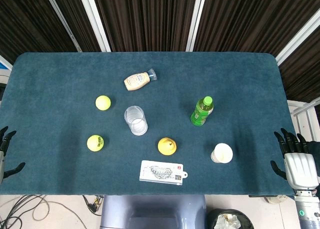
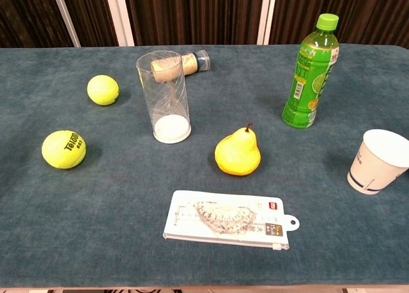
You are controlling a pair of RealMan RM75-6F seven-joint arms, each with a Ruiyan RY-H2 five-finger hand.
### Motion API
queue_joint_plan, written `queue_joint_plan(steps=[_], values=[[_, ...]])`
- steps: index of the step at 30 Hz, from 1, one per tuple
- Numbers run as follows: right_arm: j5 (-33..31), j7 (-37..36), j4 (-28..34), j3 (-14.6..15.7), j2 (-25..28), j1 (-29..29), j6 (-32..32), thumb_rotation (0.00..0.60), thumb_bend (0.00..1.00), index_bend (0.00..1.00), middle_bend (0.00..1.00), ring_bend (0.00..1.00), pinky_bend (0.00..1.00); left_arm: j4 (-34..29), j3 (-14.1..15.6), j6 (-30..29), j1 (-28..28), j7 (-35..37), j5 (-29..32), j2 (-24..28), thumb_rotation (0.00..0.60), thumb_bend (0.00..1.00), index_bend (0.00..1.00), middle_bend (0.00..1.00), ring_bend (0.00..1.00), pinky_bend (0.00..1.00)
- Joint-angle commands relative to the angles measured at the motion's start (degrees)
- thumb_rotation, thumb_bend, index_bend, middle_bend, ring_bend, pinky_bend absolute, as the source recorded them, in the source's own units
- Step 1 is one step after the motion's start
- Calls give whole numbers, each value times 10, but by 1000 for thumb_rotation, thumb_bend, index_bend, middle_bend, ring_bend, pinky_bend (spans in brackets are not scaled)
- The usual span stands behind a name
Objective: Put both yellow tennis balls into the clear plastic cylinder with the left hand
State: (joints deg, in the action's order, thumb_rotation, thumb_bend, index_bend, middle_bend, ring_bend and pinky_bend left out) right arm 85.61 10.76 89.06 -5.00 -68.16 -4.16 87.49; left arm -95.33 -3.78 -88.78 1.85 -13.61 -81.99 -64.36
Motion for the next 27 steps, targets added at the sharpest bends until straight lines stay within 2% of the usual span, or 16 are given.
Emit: queue_joint_plan(steps=[1, 16, 20, 23, 27], values=[[0, 0, 0, 0, 0, 0, -1, 600, 340, 119, 75, 113, 87, 0, 0, 0, 0, 0, 0, 0, 600, 39, 163, 56, 0, 39], [1, 0, 1, 1, 1, 0, 1, 600, 340, 119, 75, 113, 87, 2, 1, 1, 1, 14, -6, 3, 600, 39, 160, 55, 0, 39], [3, -3, 6, -1, 4, 3, 8, 600, 339, 119, 75, 112, 87, -5, 8, 15, 9, 38, -23, 13, 600, 38, 159, 54, 0, 39], [5, -2, 10, -1, 7, 5, 13, 600, 339, 119, 75, 112, 87, -18, 11, 49, 32, 64, -46, 36, 600, 38, 157, 52, 0, 39], [7, 0, 14, 0, 8, 6, 15, 600, 339, 119, 75, 113, 87, -37, 6, 122, 84, 59, -56, 63, 600, 22, 152, 46, 0, 39]])
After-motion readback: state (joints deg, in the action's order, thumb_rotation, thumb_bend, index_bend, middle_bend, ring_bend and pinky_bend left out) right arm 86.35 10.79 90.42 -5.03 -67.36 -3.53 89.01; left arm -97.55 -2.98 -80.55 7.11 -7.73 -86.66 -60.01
